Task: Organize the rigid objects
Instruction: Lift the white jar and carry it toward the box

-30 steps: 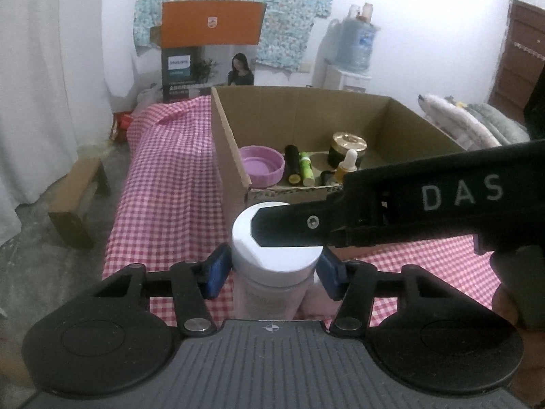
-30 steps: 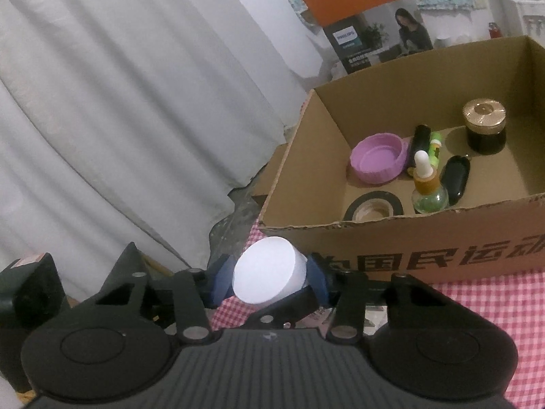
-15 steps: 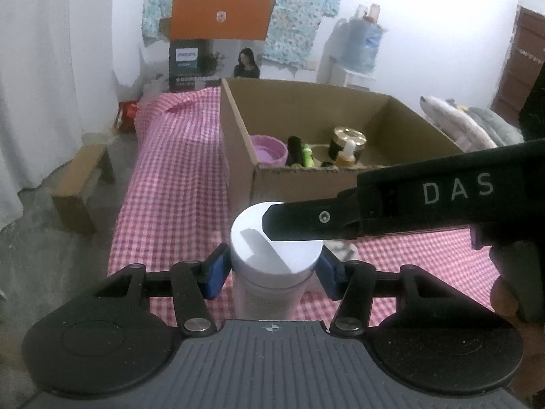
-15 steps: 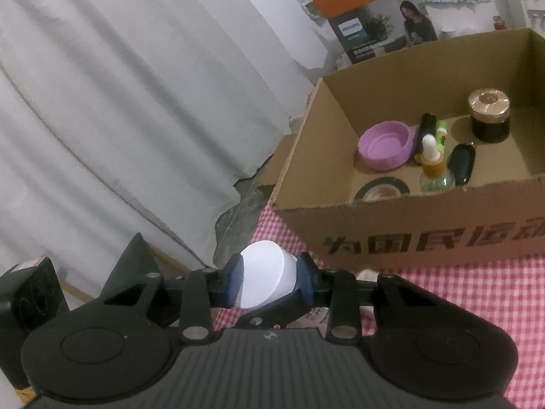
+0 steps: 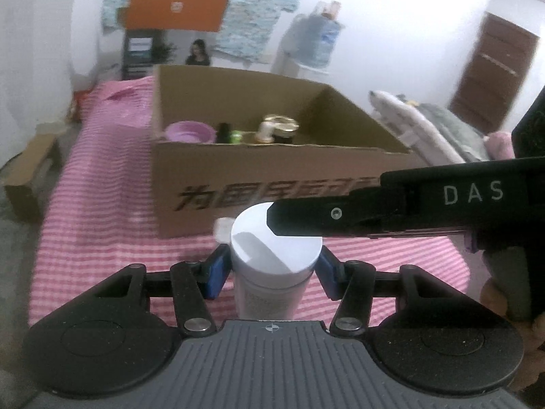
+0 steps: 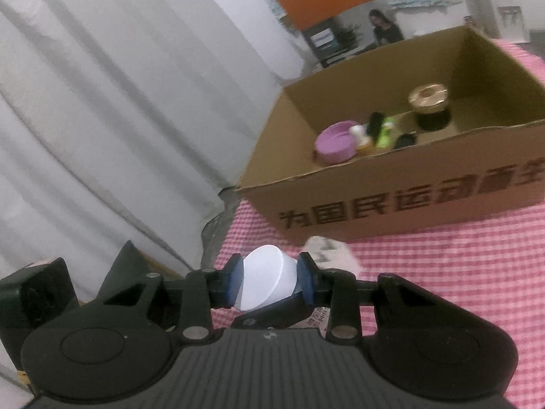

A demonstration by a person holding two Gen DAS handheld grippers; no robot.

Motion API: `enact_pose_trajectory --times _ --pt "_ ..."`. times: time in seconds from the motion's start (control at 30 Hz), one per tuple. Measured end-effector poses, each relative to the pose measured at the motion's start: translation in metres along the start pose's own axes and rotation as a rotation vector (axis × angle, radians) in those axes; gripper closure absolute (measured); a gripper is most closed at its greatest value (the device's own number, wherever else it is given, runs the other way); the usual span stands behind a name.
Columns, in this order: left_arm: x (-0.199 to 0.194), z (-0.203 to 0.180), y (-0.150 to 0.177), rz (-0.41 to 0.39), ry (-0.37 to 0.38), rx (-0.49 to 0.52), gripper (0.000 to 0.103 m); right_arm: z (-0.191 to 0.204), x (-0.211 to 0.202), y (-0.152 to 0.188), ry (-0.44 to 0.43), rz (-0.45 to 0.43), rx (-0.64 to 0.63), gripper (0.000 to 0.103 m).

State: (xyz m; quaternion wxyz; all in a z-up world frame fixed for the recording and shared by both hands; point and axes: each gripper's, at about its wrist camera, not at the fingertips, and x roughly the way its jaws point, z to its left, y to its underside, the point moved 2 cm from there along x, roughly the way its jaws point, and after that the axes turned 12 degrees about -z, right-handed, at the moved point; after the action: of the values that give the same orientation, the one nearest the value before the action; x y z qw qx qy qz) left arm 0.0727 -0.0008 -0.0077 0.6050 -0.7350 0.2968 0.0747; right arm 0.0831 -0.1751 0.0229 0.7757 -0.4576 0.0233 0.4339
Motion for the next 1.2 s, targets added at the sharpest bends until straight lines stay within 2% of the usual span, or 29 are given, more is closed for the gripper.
enact_pose_trajectory --times 0.27,0.77,0.93,1.2 --pt "0.024 -0.024 -0.003 0.017 0.072 0.038 0.05 -0.03 -0.021 -0.01 0.065 -0.043 0.017 0.065" --pt "0.031 -0.04 0.005 0.056 0.06 0.194 0.048 -0.04 -0.016 -0.008 0.035 -0.008 0.06 0.06" --pt "0.029 -0.047 0.009 0.033 0.047 0.244 0.05 -0.038 -0.016 -0.006 0.034 -0.008 0.055 0.059" --pt "0.04 -0.053 0.001 0.036 0.05 0.249 0.05 -0.046 -0.021 -0.013 0.049 -0.03 0.065 0.059"
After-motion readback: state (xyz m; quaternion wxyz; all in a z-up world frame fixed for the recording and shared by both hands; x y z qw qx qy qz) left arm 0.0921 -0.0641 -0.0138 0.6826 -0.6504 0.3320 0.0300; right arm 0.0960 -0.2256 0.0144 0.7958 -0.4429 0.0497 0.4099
